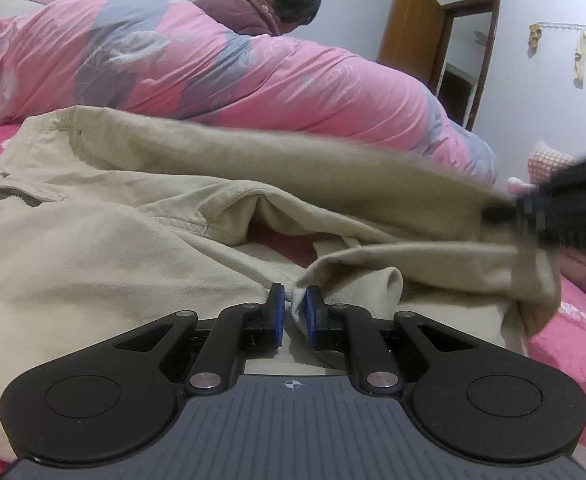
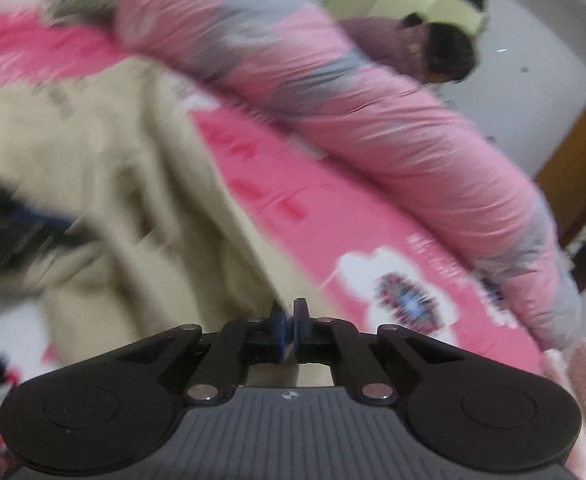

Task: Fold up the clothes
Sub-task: 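Hold the hem with the left gripper while the right gripper lifts and spreads the garment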

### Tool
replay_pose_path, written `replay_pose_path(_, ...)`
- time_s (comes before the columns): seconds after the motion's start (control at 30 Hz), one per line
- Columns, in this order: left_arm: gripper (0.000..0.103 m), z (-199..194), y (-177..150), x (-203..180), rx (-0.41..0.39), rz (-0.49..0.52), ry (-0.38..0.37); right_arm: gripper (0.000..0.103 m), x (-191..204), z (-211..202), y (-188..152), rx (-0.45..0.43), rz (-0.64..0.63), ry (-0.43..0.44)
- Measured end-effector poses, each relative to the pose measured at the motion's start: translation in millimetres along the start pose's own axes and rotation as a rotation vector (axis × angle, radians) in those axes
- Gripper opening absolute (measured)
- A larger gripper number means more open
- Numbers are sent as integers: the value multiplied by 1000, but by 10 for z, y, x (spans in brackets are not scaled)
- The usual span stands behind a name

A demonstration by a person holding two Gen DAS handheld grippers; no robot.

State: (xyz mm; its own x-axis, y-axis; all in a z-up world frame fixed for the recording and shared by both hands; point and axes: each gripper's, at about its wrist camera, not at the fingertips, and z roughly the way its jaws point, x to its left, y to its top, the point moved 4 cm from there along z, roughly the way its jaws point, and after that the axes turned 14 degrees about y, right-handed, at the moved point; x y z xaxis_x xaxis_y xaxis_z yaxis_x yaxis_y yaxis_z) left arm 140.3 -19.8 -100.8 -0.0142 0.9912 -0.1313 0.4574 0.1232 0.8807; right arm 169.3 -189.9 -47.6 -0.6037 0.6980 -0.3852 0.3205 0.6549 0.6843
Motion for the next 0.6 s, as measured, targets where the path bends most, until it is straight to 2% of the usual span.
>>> replay_pose_path(0.33,11,-3,-17,24,3,-18,-12,1,-855,102,819,-121,-20,-187)
replay_pose_path(0.47,11,-1,-22,37,7,-28,-19,1,-1049,224,1253,-171,-39,-200)
replay_pose_path(0.6,11,11,-32,46,15,-36,-22,1,-1175,544,1550,-185,-10,-169)
